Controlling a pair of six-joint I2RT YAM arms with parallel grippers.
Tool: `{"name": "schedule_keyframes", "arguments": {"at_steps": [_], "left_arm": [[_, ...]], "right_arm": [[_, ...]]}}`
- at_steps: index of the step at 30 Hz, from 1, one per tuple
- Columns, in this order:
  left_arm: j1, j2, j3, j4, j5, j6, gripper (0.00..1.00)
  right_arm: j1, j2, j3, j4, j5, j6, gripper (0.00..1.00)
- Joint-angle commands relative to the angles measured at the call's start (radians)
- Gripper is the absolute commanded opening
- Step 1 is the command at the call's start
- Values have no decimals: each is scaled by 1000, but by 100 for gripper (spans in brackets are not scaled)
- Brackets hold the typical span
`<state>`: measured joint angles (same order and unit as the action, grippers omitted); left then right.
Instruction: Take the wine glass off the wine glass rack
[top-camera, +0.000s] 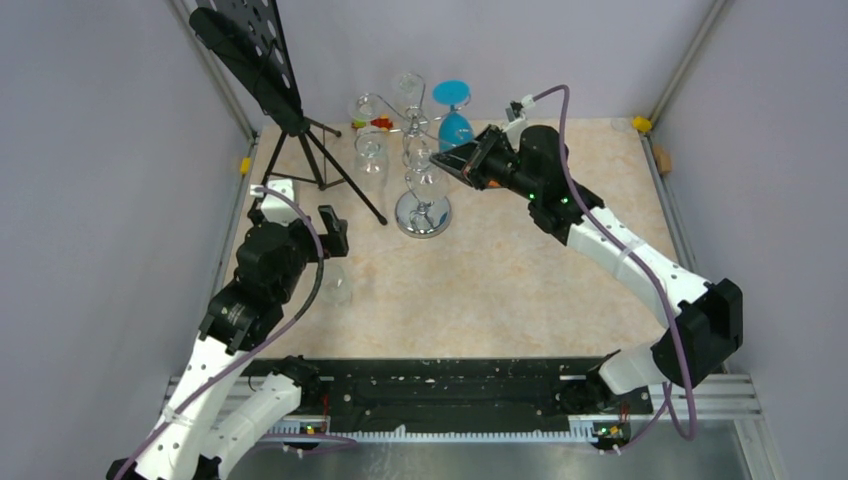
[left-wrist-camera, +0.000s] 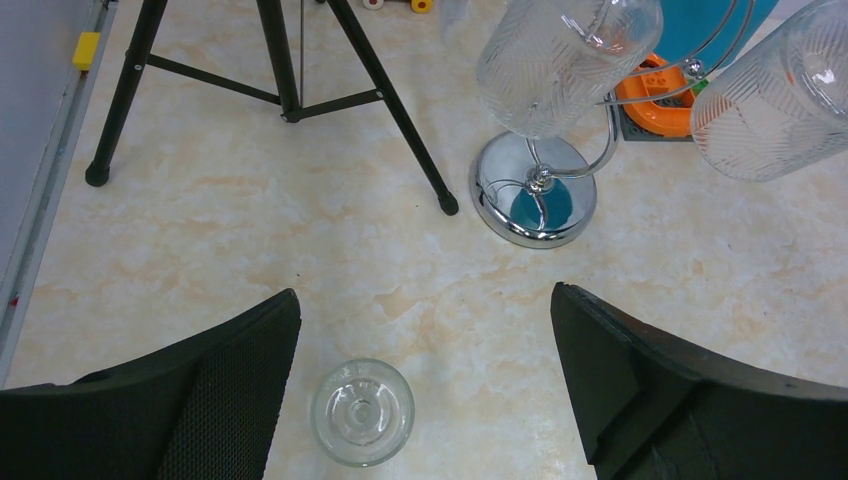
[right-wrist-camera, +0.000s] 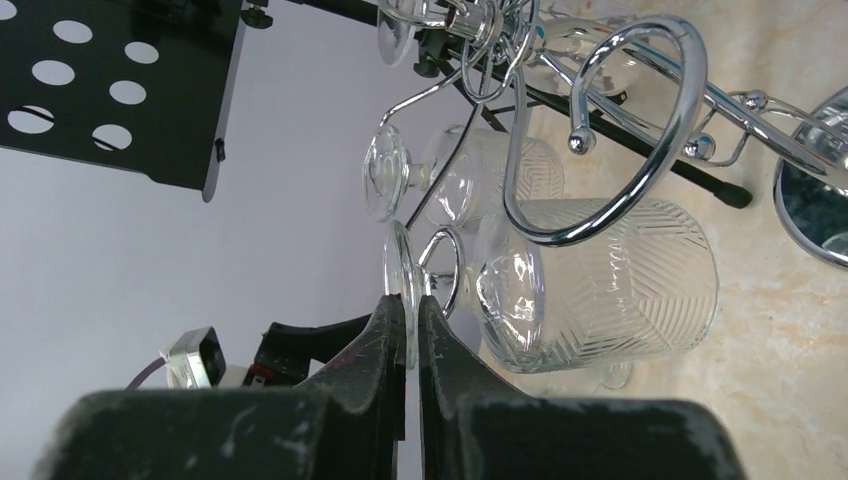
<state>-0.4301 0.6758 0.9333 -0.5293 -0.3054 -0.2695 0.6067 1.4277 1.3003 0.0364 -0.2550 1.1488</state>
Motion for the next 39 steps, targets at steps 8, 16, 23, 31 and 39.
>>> {"name": "schedule_keyframes", "arguments": {"at_steps": [8,16,23,31,39], "left_arm": [[5,-10,-8,45,-14,7,99],[5,-13,-11,45,-17,7,98],[5,-18,-14,45,-18,10,98],[5,-21,-16,45,-19,12,98],[5,-22,-19,46,-21,13,98]], "right_arm": [[11,-56,-9,101,-61,49,0],[33,12,34,152,-142,69,0],[49,47,54,192,-128,78,0],[51,77,87,152,-37,62,0],[51,88,108,131,29,62,0]]}}
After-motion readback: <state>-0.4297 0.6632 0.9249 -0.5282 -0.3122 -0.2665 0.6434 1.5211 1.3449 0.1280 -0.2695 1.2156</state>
